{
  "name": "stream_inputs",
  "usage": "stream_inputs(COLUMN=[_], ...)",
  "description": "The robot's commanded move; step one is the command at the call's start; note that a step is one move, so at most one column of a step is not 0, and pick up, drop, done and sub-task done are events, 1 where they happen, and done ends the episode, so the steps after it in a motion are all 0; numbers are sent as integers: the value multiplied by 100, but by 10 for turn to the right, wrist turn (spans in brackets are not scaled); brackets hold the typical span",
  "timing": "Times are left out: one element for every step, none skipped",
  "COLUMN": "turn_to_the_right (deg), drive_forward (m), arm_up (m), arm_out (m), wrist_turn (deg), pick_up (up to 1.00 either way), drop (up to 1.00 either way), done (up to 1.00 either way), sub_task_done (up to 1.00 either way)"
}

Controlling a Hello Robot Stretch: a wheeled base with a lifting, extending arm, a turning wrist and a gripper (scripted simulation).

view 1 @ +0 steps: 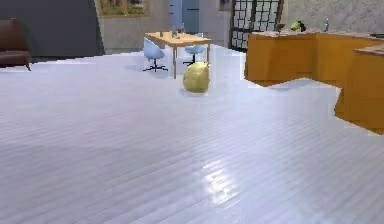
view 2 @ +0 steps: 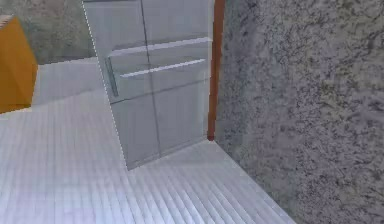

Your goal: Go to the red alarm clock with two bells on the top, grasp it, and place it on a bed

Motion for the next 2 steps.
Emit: stream_inputs(turn_to_the_right=[450, 0], drive_forward=[0, 90], arm_up=[0, 0], arm_out=[0, 0], wrist_turn=[0, 0], pick_up=[0, 0], drop=[0, 0], done=[0, 0], sub_task_done=[0, 0])
